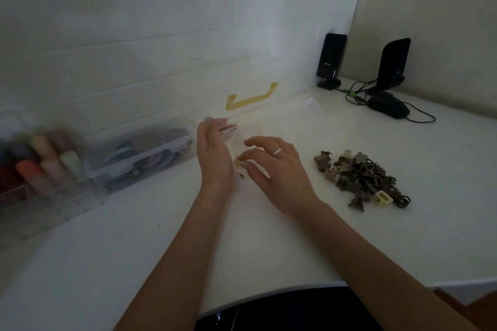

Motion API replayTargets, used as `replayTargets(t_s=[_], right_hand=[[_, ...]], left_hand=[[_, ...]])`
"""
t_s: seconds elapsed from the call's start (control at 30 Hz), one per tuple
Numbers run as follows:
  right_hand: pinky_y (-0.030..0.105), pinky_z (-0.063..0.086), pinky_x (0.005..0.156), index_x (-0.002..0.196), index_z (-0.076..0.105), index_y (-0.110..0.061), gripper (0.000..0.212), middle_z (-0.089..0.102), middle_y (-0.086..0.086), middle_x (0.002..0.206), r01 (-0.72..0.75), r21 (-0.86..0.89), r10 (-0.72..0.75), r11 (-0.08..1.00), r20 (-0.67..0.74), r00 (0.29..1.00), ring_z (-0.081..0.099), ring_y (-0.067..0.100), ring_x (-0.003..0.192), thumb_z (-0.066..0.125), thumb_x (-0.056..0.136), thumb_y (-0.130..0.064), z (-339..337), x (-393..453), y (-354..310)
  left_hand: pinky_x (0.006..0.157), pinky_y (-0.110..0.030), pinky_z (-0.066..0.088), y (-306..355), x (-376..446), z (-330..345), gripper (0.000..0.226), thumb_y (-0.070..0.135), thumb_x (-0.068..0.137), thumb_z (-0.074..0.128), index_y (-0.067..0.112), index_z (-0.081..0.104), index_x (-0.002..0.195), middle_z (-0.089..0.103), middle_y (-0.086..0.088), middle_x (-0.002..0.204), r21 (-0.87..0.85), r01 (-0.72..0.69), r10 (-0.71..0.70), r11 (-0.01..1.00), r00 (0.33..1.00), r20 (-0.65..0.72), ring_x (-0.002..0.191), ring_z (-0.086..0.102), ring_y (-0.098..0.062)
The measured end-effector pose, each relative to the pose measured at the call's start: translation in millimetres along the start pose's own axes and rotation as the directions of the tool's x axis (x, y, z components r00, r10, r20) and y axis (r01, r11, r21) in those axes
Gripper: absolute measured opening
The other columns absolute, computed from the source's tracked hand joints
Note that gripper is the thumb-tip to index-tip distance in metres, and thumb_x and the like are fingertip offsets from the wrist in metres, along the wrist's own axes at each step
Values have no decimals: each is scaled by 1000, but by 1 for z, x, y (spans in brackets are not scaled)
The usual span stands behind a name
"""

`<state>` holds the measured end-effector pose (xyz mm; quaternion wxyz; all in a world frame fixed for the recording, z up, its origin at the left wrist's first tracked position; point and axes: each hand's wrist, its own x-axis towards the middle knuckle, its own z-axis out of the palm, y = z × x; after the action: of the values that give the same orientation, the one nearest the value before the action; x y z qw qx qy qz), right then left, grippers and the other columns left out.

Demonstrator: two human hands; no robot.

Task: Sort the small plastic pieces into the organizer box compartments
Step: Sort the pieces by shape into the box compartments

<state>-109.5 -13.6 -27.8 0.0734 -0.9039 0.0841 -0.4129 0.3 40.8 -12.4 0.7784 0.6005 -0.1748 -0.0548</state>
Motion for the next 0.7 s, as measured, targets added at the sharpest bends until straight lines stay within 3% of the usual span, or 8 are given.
replayTargets(t_s=[0.1, 0.2, 0.3, 0.4, 0.5, 0.7], right_hand=[[28, 34, 89, 100, 68, -21, 18, 62, -3, 118, -64, 33, 65, 997, -51, 997, 52, 14, 110, 54, 91, -27, -10, -5, 7], [27, 30, 84, 96, 66, -22, 13, 66, -5, 102, -213, -14, 208, 977, -165, 964, 55, 15, 101, 55, 88, -23, -28, -9, 20], [29, 27, 84, 95, 63, -20, 13, 65, -5, 87, -471, -97, 435, 877, -262, 862, 56, 22, 92, 56, 86, -14, -47, -21, 35], [38, 26, 94, 98, 59, -22, 14, 62, -4, 88, -674, -230, 657, 702, -155, 738, 51, 23, 100, 52, 87, -20, -55, -34, 45], [44, 17, 105, 110, 57, -26, 25, 64, 1, 105, -653, -439, 719, 618, -21, 695, 44, 22, 118, 48, 87, -31, -52, -40, 47], [57, 1, 111, 140, 33, -27, 47, 62, 2, 124, -556, -575, 729, 600, 107, 676, 28, 24, 136, 37, 95, -38, -48, -37, 49]], left_hand=[[91, -33, 45, 0, 1, 1, 34, 34, 103, 30, 25, 57, 85, 63, 9, 91, -7, -2, 2, 1000, 1000, -9, 87, 59, -6], [89, -31, 45, 1, 1, 3, 33, 31, 103, 31, 20, 58, 88, 63, 11, 88, -10, -39, 39, 999, 999, -15, 83, 59, -1], [81, -24, 44, 1, 0, 6, 33, 30, 103, 31, 21, 58, 86, 63, 13, 85, -14, -40, 39, 999, 999, -17, 74, 58, 8], [78, -21, 43, 1, -1, 7, 34, 31, 103, 31, 26, 56, 80, 62, 15, 83, -10, -27, 27, 1000, 999, -20, 69, 57, 13], [84, -28, 44, 1, -1, 7, 34, 32, 103, 32, 28, 55, 79, 63, 13, 85, 3, -40, 40, 999, 999, -22, 78, 59, 2], [81, -23, 42, 3, -7, 7, 33, 28, 103, 31, 30, 53, 79, 62, 15, 85, 46, -100, 100, 994, 995, -8, 83, 59, 0]])
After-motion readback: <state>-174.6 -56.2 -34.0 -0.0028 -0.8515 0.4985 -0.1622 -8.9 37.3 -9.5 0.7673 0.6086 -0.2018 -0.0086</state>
